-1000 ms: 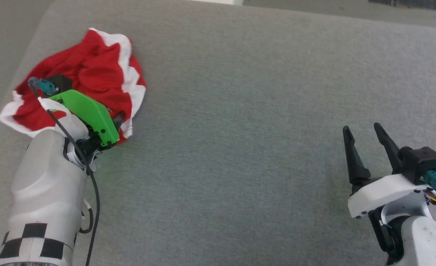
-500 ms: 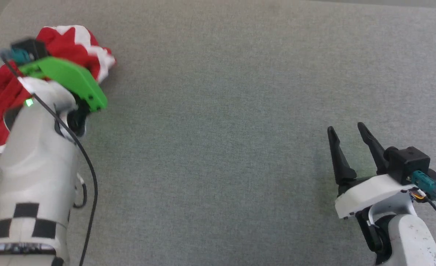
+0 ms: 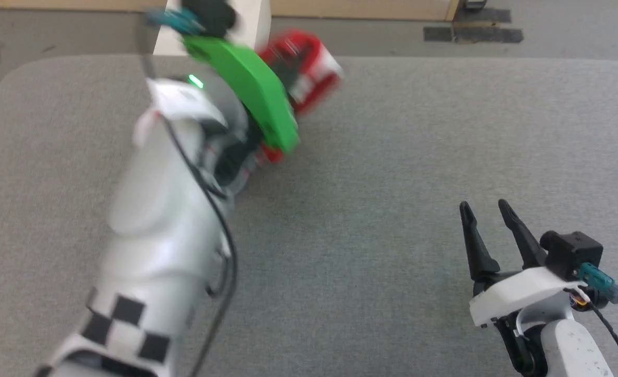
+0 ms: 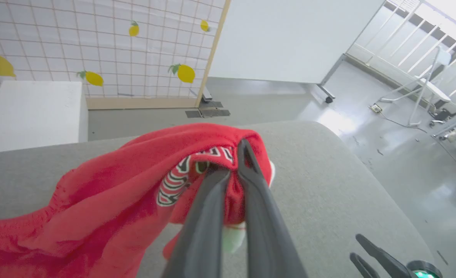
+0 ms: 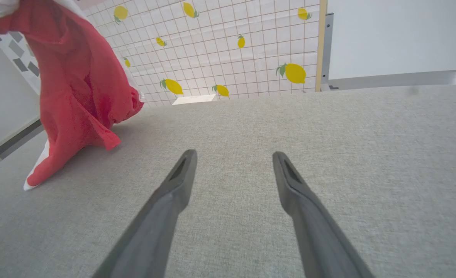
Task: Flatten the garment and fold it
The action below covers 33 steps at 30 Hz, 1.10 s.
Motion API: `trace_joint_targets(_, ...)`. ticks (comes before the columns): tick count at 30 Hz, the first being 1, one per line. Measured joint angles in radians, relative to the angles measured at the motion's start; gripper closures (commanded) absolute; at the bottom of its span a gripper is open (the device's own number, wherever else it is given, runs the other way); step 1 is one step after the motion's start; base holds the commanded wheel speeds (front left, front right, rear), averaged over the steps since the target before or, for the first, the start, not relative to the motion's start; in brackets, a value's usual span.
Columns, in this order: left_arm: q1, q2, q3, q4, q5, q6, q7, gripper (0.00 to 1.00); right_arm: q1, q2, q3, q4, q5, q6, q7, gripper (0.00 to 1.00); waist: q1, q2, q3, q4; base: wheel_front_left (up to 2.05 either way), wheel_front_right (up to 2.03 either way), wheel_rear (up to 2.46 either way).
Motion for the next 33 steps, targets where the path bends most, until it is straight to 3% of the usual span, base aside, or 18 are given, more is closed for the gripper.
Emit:
trace_joint_targets(8, 0.385, -0.02, -0.292, -0.206, -0.111, -0.001, 0.23, 1.0, 0.022, 0.0, -0.032, 0.051, 0.026, 0.0, -0.041, 0.0, 0.0, 0.0, -0.068, -0.043, 0.0, 0.0, 0.0)
trace_joint_targets(14, 0.597, 0.02, -0.367, -0.24, -0.173, 0.02, 0.339, 1.0, 0.032, 0.0, -0.06, 0.07, 0.026, 0.0, -0.052, 0.0, 0.0, 0.0, -0.092, -0.042, 0.0, 0.0, 0.0)
trace_joint_targets(15, 0.608, 0.026, -0.363, -0.255, -0.174, 0.03, 0.335, 0.0, 0.034, -0.001, -0.066, 0.072, 0.026, 0.0, -0.052, 0.0, 0.0, -0.0001, -0.094, -0.037, 0.0, 0.0, 0.0)
trace_joint_targets(16, 0.611, 0.028, -0.351, -0.271, -0.175, 0.038, 0.323, 0.0, 0.036, -0.001, -0.068, 0.074, 0.026, 0.0, -0.052, 0.0, -0.0001, 0.0, -0.096, -0.033, 0.0, 0.0, 0.0)
trace_joint_targets(23, 0.596, 0.027, -0.083, -0.401, -0.185, 0.128, 0.022, 0.0, 0.036, -0.001, -0.061, 0.086, 0.028, 0.0, -0.052, 0.0, 0.0, 0.0, -0.12, -0.002, 0.0, 0.0, 0.0)
trace_joint_targets(27, 0.568, 0.133, 0.032, -0.406, 0.01, 0.179, -0.246, 0.0, 0.036, 0.0, -0.056, 0.09, 0.029, 0.0, -0.052, 0.0, 0.0, 0.0, -0.131, 0.012, 0.0, 0.0, 0.0)
trace_joint_targets(31, 0.591, 0.184, 0.113, -0.394, 0.133, 0.226, -0.494, 0.0, 0.036, 0.0, -0.056, 0.094, 0.029, 0.0, -0.04, 0.0, 0.0, 0.0, -0.138, 0.023, 0.0, 0.0, 0.0)
trace_joint_targets(33, 0.623, 0.211, 0.119, -0.375, 0.193, 0.241, -0.569, 0.0, 0.036, 0.0, -0.058, 0.098, 0.028, 0.0, -0.025, 0.0, 0.0, 0.0, -0.14, 0.03, 0.0, 0.0, 0.0)
